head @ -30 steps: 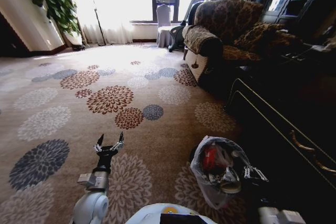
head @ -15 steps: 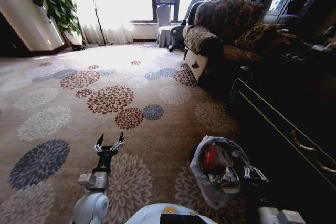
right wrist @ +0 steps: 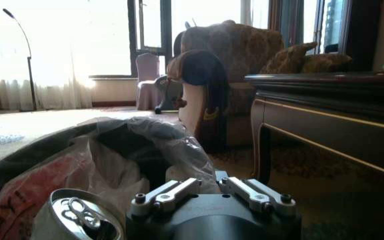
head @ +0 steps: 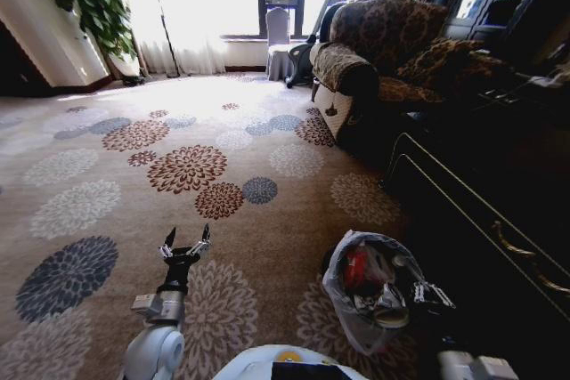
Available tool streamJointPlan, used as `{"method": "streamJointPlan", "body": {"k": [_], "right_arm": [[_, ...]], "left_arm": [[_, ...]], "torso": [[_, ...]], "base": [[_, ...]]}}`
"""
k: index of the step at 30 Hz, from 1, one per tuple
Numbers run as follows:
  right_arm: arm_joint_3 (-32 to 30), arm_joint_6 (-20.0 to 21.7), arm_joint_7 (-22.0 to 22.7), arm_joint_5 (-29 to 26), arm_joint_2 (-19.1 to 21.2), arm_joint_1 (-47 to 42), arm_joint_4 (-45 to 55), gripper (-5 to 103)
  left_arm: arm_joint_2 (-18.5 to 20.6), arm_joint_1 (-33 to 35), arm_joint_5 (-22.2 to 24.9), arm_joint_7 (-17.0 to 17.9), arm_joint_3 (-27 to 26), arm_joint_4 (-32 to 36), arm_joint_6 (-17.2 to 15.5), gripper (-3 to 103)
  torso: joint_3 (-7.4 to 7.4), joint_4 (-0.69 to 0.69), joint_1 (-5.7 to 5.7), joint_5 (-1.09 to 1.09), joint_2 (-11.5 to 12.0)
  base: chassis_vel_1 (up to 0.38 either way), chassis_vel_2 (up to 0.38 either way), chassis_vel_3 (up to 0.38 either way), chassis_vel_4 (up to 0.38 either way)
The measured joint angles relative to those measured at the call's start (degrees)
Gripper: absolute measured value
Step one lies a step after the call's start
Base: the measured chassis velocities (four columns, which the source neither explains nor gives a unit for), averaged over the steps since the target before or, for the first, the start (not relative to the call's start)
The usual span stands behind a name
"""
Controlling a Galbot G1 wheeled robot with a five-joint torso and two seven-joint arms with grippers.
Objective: Pick up the trash from the ground and place it into the trash bin.
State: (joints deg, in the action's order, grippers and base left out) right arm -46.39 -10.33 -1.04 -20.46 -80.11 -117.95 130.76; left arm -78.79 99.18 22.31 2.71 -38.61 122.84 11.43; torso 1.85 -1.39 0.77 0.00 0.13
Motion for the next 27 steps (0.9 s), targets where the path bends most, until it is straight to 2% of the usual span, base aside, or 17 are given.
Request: {"method": "streamJointPlan", "body": {"k": [14,16,17,18,19,21,22,27], "right_arm": [[-0.07,0.00,-0.02,-0.01,-0.06,-0.03,0.05,0],[-0.93,0.01,-0.03,-0.43,-0.90,-0.44,0.56,0],[-4.14,0.00,-0.09,-2.11,-3.41,-2.05,2.95,0],[-4.14,0.00,-0.09,-2.11,-3.41,-2.05,2.95,0],[-6.32,-0.20,0.11,-3.29,-5.47,-2.92,4.66,0],[-6.45,0.13,0.15,-3.67,-5.84,-2.99,5.52,0],[-5.98,1.34,0.12,-4.24,-5.85,-2.68,7.31,0],[-3.52,3.82,0.01,-4.34,-5.05,-2.73,9.94,0]], "left_arm": [[0.00,0.00,0.00,0.00,0.00,0.00,0.00,100],[0.01,0.00,0.01,0.00,0.00,0.00,0.00,100],[0.00,0.03,0.00,0.01,-0.02,0.01,0.00,100],[0.00,0.03,0.00,0.01,-0.02,0.01,0.00,100],[0.00,-0.01,0.01,0.00,0.00,0.01,0.00,100],[0.00,-0.01,0.01,0.01,0.00,0.01,0.00,100],[0.01,-0.01,0.01,0.00,-0.01,0.01,0.00,100],[0.00,0.01,0.01,0.01,-0.01,0.01,0.00,100]], "torso": [[0.00,0.00,0.00,0.00,0.00],[0.00,-0.02,0.00,0.02,0.00],[0.00,-0.04,0.00,0.06,0.00],[0.00,-0.04,0.00,0.06,0.00],[-0.01,0.10,0.00,-0.15,0.00],[-0.02,0.12,-0.01,-0.18,-0.01],[-0.01,0.02,-0.01,0.02,-0.01],[-0.01,-0.03,-0.01,0.00,-0.01]], "base": [[0.000,0.000,0.000,0.000],[0.000,0.000,0.000,0.000],[0.000,0.000,0.000,0.000],[0.000,0.000,0.000,0.000],[0.000,0.000,0.000,0.000],[0.000,0.000,0.000,0.000],[-0.021,-0.012,-0.052,-0.020],[0.000,0.000,0.000,0.000]]}}
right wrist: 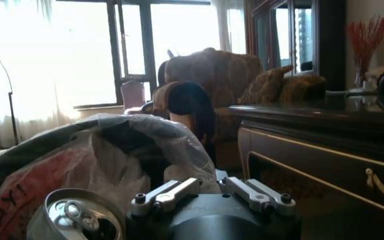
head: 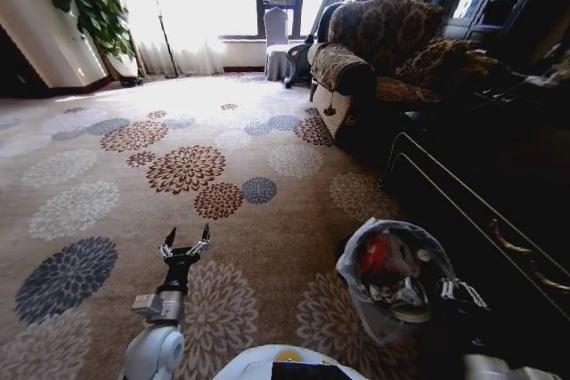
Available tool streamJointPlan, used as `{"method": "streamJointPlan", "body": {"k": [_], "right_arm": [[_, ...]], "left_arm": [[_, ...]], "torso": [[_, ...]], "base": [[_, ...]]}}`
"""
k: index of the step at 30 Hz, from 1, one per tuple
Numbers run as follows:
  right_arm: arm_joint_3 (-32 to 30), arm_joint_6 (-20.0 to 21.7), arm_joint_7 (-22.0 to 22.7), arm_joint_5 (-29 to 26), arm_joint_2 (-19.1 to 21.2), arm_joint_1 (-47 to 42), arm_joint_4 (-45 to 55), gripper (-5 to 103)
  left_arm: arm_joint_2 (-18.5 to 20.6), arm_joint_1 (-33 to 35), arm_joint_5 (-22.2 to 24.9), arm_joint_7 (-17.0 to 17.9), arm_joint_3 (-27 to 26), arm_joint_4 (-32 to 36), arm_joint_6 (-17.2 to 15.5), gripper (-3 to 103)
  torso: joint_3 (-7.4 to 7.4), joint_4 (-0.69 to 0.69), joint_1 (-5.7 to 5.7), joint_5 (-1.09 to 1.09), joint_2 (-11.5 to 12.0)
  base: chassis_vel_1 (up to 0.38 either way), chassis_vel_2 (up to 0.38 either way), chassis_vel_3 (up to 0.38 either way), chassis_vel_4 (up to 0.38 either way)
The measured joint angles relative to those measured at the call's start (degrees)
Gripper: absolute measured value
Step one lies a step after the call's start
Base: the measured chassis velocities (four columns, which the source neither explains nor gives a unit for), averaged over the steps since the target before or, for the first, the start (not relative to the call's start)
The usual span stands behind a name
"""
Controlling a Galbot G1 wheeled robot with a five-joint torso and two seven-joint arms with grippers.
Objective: Pick up the trash from the ground and place it into the trash bin.
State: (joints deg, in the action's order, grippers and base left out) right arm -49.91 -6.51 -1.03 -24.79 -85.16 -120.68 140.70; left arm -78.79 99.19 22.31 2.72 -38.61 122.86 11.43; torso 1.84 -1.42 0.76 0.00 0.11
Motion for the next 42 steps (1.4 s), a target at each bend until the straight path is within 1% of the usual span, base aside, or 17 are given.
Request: {"method": "streamJointPlan", "body": {"k": [5,9,11,13,16,19,32,39,42], "right_arm": [[1.81,1.73,-0.04,1.40,0.82,-1.40,0.37,0],[-0.87,2.79,-0.04,0.74,1.98,-1.92,-0.85,0],[-1.96,2.66,-0.03,-0.02,2.12,-1.92,-1.48,0],[-4.07,1.50,0.07,-2.58,2.11,-2.33,-2.33,0],[-4.27,0.94,0.04,-3.26,1.94,-2.51,-2.37,0],[-3.56,0.43,0.02,-3.17,1.69,-1.88,-2.33,0],[-2.75,0.33,0.00,-2.36,1.79,-1.52,-2.27,0],[-3.34,-0.28,-0.02,-2.38,1.12,-2.22,-3.05,0],[-3.82,-0.59,-0.02,-2.68,1.05,-2.37,-3.47,0]], "left_arm": [[0.00,0.00,0.00,0.00,0.00,0.00,0.00,100],[0.00,-0.01,0.00,0.00,0.00,0.00,0.00,100],[0.00,0.00,0.00,0.00,0.00,0.00,0.00,100],[0.00,-0.01,0.00,0.00,0.00,0.00,0.00,100],[0.00,-0.01,0.00,0.00,0.00,-0.01,0.00,100],[0.00,-0.01,0.00,0.00,0.00,-0.01,0.00,100],[0.00,-0.01,0.00,0.00,0.00,-0.01,0.00,100],[0.00,-0.01,0.00,0.00,0.00,-0.01,0.00,100],[0.00,0.00,0.00,0.00,0.00,-0.01,0.00,100]], "torso": [[0.00,0.04,0.00,0.01,0.00],[0.00,0.03,0.00,0.01,0.00],[0.00,0.03,0.00,0.02,0.00],[0.00,0.05,0.00,0.00,0.00],[0.00,0.05,0.00,0.01,0.00],[0.00,0.03,0.00,0.00,0.00],[0.01,0.03,0.02,0.00,0.01],[0.01,0.05,0.01,0.01,0.02],[0.01,0.03,0.01,-0.01,0.02]], "base": [[0.000,0.000,0.000,0.000],[0.000,0.000,0.000,0.000],[0.000,0.000,0.000,0.000],[0.000,0.000,0.000,0.000],[0.000,0.000,0.000,0.000],[0.000,0.000,0.000,0.000],[0.039,-0.035,-0.037,0.037],[0.200,-0.219,-0.233,0.202],[0.286,-0.303,-0.280,0.306]]}}
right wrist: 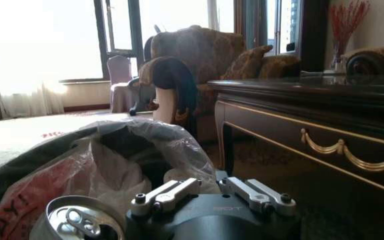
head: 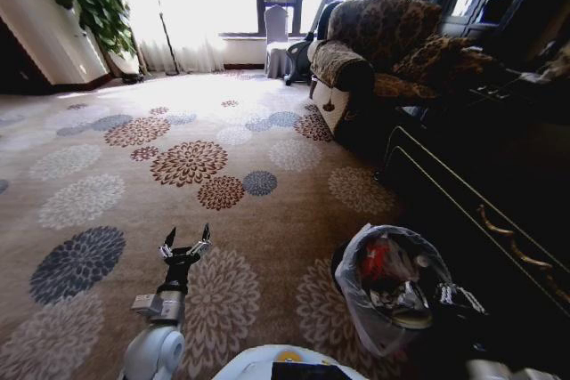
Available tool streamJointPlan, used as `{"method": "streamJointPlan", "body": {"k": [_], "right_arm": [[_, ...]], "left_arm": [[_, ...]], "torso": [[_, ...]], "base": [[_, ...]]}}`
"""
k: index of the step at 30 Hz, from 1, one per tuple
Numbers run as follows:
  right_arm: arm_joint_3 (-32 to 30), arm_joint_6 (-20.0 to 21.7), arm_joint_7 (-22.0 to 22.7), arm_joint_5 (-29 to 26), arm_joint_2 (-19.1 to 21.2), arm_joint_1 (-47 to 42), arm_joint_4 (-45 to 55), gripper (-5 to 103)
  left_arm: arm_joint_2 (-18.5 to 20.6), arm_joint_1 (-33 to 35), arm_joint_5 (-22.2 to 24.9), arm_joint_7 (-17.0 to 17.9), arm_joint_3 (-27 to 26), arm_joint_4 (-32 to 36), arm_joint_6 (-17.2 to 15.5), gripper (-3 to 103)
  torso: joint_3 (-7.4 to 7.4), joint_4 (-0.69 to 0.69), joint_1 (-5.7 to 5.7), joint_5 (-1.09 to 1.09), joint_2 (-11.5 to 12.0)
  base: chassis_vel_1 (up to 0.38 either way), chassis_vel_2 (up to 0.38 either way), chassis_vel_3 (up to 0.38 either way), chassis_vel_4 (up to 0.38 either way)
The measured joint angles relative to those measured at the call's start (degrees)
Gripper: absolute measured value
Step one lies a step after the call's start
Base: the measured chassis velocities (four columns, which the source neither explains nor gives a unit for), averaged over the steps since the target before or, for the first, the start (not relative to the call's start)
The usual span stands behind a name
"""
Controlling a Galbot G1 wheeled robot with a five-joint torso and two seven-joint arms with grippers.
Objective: Pick up the trash from the ground and place it into the trash bin.
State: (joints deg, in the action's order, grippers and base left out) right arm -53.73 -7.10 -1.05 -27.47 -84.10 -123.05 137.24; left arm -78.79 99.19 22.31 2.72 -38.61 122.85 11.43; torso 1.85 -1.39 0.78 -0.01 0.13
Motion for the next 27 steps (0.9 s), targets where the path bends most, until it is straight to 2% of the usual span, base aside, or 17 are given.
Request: {"method": "streamJointPlan", "body": {"k": [7,11,13,17,22,27], "right_arm": [[-1.46,-0.16,0.00,-1.07,0.27,-0.55,-1.55,0],[-3.73,3.95,-0.04,-3.47,2.05,-0.53,-4.35,0],[-5.57,6.78,-0.01,-5.46,4.11,-0.01,-7.47,0],[-7.14,9.77,0.02,-7.13,6.84,3.18,-11.69,0],[-7.69,12.05,-0.04,-6.68,9.97,8.64,-17.69,0],[-7.93,13.04,0.00,-6.74,10.88,9.97,-20.11,0]], "left_arm": [[0.00,0.01,0.00,0.00,0.00,0.00,0.00,100],[0.00,0.04,0.00,0.00,0.00,-0.01,0.00,100],[0.00,0.03,0.00,0.00,0.00,0.00,0.00,100],[0.00,-0.02,0.00,0.00,0.00,0.00,0.00,100],[0.00,-0.02,0.00,0.00,0.00,-0.01,0.00,100],[0.00,0.00,0.00,0.00,0.00,0.00,0.00,100]], "torso": [[-0.02,0.02,-0.02,0.01,0.00],[-0.04,0.01,-0.04,0.01,-0.01],[-0.03,0.02,-0.04,0.01,-0.01],[0.02,0.02,0.01,0.04,0.00],[0.01,-0.04,0.01,0.04,0.00],[0.00,-0.01,0.00,0.01,0.00]], "base": [[0.301,-0.300,-0.302,0.292],[0.181,-0.190,-0.189,0.167],[0.038,-0.058,-0.088,0.016],[-0.032,0.008,0.013,-0.031],[-0.031,0.017,0.036,-0.032],[0.000,0.000,0.000,0.000]]}}
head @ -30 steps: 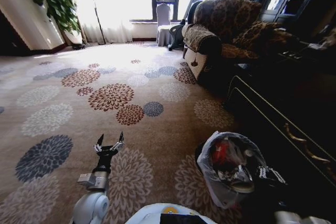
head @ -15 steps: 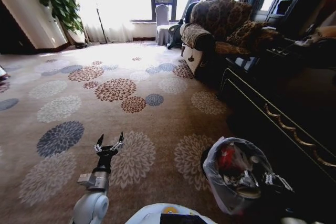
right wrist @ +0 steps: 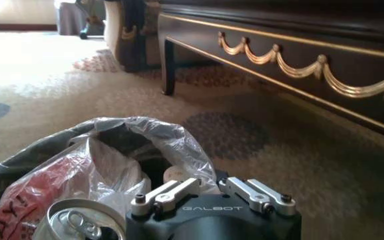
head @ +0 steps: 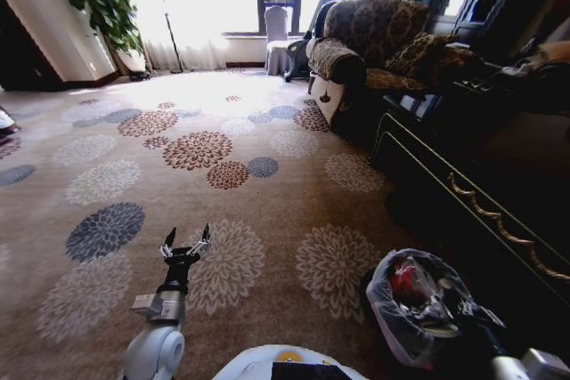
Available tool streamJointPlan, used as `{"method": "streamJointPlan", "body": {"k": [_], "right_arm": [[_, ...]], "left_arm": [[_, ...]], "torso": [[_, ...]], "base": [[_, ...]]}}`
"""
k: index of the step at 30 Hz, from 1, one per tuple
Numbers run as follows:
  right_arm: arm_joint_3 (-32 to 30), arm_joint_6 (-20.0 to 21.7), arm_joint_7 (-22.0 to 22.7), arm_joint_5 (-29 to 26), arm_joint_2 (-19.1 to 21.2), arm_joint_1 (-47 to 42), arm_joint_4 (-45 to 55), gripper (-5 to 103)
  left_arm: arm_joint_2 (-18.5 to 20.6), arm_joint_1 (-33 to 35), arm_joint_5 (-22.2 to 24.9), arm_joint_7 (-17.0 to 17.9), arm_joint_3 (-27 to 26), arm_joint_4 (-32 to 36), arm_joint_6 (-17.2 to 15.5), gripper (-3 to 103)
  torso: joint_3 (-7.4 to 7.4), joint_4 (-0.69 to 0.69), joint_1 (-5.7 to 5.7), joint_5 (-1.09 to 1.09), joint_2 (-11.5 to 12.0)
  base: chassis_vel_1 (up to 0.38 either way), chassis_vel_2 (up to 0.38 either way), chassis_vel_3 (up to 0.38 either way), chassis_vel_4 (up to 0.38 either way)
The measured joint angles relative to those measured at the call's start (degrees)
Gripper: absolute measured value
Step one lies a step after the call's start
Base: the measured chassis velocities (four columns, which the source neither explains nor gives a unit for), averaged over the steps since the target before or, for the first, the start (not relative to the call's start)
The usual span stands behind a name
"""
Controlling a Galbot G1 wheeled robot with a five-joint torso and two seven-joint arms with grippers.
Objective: Pick up the trash from the ground and place it into the trash bin.
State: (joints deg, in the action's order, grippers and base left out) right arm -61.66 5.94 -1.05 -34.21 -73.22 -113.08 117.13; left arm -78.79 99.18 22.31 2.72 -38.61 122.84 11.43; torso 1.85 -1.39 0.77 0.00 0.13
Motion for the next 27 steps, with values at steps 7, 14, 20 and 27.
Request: {"method": "streamJointPlan", "body": {"k": [7,14,20,27], "right_arm": [[0.04,-0.36,0.01,-1.92,1.10,2.30,-5.78,0],[-0.73,0.87,0.02,-3.54,2.17,2.04,-6.32,21],[-1.56,1.52,0.01,-5.62,2.30,1.38,-6.19,42],[-4.78,1.61,-0.01,-6.18,0.12,-3.88,-2.36,70]], "left_arm": [[0.00,-0.01,0.00,0.00,0.00,0.00,0.00,100],[0.00,0.00,0.00,0.00,0.00,0.00,0.00,100],[0.00,0.00,0.00,0.00,0.00,0.00,0.00,100],[0.00,-0.01,0.00,0.00,0.00,0.00,0.00,100]], "torso": [[0.00,0.00,0.00,0.02,0.00],[-0.01,0.01,-0.01,0.01,0.00],[-0.01,0.01,-0.01,0.02,0.00],[-0.01,0.00,-0.01,0.00,0.00]], "base": [[0.000,0.000,0.000,0.000],[0.000,0.000,0.000,0.000],[0.000,0.000,0.000,0.000],[0.000,0.000,0.000,0.000]]}}
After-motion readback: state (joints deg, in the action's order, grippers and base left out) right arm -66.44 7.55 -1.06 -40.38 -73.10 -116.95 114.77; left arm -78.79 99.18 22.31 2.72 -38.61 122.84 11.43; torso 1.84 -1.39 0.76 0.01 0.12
